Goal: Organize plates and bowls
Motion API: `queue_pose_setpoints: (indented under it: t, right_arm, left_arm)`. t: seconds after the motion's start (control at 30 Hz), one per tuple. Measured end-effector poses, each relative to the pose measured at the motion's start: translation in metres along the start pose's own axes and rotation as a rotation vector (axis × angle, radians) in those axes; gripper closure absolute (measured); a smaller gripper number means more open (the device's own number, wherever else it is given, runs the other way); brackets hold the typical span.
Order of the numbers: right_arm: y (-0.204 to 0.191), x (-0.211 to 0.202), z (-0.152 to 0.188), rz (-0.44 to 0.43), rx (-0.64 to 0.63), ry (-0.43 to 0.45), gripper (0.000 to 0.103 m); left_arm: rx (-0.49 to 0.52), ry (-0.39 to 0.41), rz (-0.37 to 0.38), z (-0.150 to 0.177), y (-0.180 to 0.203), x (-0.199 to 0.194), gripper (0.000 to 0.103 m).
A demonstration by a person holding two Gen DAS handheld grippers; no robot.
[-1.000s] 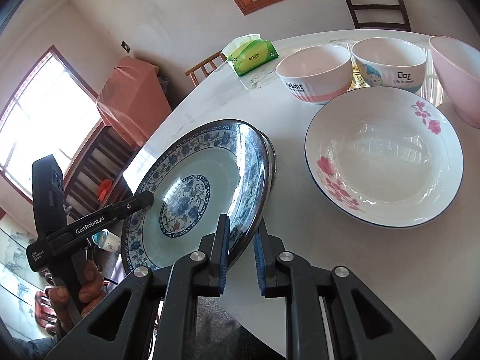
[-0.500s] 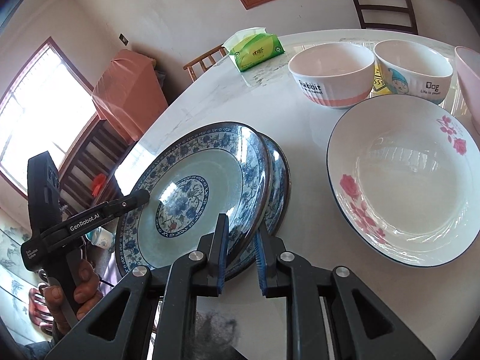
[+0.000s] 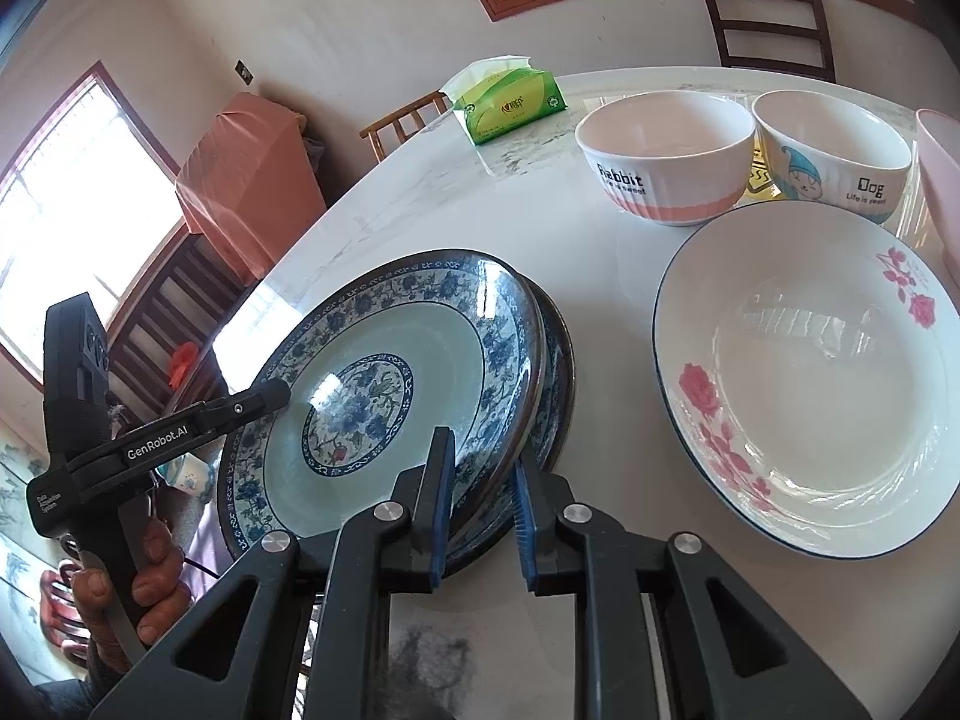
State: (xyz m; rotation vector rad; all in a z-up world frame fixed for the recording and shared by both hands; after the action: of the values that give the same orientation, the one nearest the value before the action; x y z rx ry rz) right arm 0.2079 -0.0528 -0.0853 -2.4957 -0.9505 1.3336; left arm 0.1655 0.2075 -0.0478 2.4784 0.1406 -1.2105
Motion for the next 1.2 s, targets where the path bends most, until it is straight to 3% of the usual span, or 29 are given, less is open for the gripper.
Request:
queue_pose_setpoints:
  t: [0.8, 1.03, 1.2]
  right_arm:
    - [-0.005, 0.013, -0.002, 0.035, -0.035, 0.013, 0.084]
    - [-0.006, 0.013, -0.003, 0.063, -0.062, 0.033, 0.084]
    - [-0.012, 0.013, -0.002, 0.115, -0.116, 0.063, 0.082]
  left_arm:
    - [-0.014, -0.037, 0.005, 0.003, -0.010, 0.016, 0.076]
    - [0.043, 0.042, -0.034, 0.002, -0.004, 0.006, 0.075]
    - [0.055, 0.046, -0.040, 0.005, -0.001, 0.006, 0.075]
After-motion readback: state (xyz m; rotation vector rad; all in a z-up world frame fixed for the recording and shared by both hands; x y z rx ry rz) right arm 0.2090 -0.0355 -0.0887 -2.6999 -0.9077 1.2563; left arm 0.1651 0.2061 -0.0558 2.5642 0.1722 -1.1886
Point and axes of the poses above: each gripper's, at about its wrist camera, not at the fingertips, and x roughly the way its jaws point, y to its right, z to its underside, the point moved 2 cm from there along x, roughly the way its jaws point, and after that the axes turned 1 degree about x, right-handed, at the moved point
